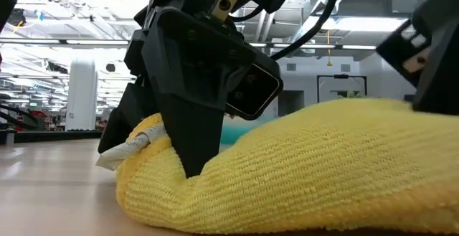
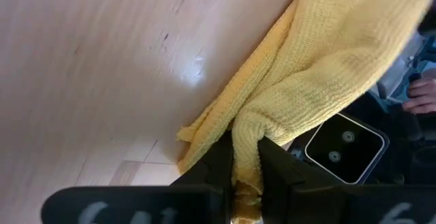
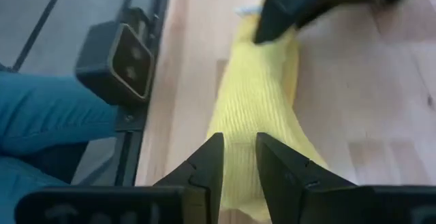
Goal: Roll microfiber towels into tight, uniform cylinder then place into a basket
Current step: Roll the yellow towel
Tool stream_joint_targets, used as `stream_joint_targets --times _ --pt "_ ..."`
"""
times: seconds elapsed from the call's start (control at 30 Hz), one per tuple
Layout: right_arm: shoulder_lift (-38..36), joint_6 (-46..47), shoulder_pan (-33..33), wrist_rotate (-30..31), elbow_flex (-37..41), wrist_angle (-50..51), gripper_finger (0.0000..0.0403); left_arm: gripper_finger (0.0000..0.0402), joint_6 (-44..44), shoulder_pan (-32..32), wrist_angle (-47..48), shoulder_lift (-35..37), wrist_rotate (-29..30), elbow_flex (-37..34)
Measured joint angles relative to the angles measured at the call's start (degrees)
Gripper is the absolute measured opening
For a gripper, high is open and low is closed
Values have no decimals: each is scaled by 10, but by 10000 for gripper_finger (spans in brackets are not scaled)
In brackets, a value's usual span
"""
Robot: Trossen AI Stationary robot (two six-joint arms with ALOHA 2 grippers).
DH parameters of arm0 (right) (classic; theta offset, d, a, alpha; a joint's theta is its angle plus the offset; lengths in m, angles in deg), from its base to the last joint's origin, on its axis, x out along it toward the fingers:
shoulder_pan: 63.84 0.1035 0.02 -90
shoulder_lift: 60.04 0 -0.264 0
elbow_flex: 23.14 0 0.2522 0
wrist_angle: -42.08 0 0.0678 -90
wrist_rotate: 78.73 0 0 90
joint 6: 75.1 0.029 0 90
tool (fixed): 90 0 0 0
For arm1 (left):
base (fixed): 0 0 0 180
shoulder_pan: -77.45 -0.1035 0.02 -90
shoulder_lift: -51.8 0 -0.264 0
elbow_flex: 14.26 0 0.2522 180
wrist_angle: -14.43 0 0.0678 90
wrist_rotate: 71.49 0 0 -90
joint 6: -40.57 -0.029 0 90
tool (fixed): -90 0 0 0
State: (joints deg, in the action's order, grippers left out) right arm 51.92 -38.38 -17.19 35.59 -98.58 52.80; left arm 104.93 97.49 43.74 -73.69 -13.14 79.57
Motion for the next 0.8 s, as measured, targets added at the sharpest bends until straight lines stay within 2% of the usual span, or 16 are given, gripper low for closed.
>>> stream_joint_targets --times 0.17,0.37,0.67,0.8 --pt "13 46 -8 -20 0 13 113 31 -3 0 0 0 1 0" --pt "32 68 -14 -76 -2 -2 113 32 -13 0 0 0 4 0" --pt "-2 65 -1 -81 0 18 113 32 -14 0 0 0 5 0" --pt "-36 32 11 -46 0 17 113 32 -14 0 0 0 5 0"
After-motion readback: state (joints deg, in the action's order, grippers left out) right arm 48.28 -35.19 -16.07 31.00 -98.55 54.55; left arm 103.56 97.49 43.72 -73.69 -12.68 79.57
